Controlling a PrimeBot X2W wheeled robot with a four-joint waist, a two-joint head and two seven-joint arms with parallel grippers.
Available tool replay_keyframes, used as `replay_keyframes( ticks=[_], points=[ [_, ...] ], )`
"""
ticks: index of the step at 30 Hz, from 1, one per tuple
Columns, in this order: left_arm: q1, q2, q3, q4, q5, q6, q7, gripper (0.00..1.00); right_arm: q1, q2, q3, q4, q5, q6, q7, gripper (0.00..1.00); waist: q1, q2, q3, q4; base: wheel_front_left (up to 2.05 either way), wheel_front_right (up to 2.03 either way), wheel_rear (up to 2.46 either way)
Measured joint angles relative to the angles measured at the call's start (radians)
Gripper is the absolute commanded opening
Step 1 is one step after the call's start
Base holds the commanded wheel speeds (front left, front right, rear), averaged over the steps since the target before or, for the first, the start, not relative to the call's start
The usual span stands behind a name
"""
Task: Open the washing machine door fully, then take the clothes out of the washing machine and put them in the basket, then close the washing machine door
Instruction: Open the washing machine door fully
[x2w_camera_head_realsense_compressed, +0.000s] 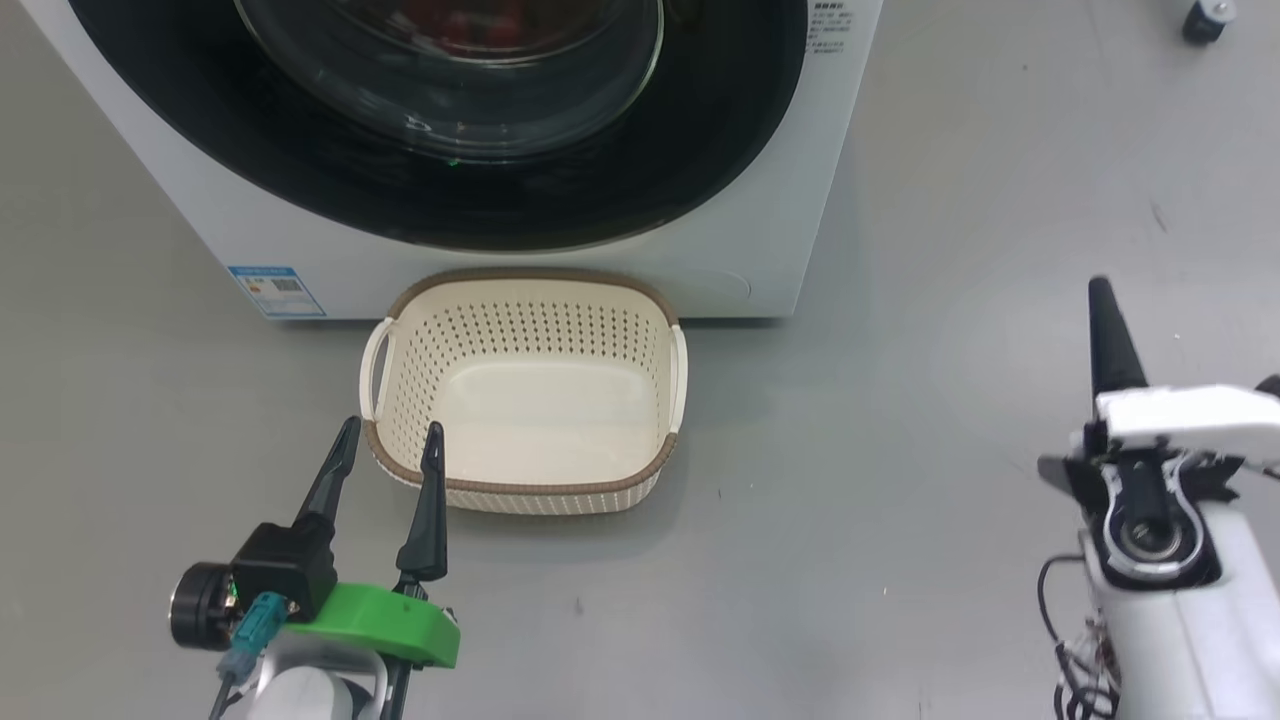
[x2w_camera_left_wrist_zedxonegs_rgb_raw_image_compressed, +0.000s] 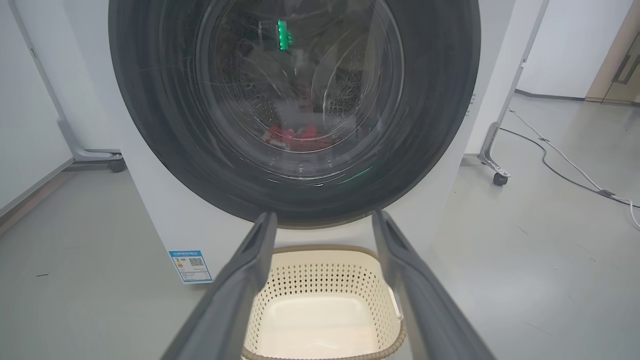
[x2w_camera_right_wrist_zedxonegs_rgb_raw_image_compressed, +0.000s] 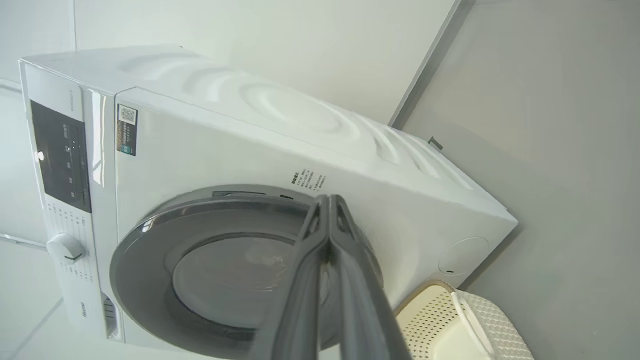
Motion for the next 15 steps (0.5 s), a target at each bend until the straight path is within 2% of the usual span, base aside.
replay_keyframes(
  ticks=[2,9,15],
  points=[
    [-0.009,-0.001,-0.002,-0.008,0.003,-0.003,0.000,1.00,-0.039,-0.001,-0.012,0.000,0.068,0.000,0.027,0.00,0.0000,0.0000,0.019,0.004,0.00,0.00,0.00],
    [-0.062,-0.005,-0.008,-0.042,0.011,-0.007,-0.003,1.00,-0.179,-0.005,-0.063,0.001,0.180,-0.002,0.108,0.00,0.0000,0.0000,0.088,0.022,0.00,0.00,0.00],
    [-0.096,-0.009,-0.016,-0.065,0.019,-0.017,-0.003,1.00,-0.295,-0.016,-0.065,0.010,0.212,-0.034,0.184,0.00,0.0000,0.0000,0.144,0.048,0.00,0.00,0.00]
  ],
)
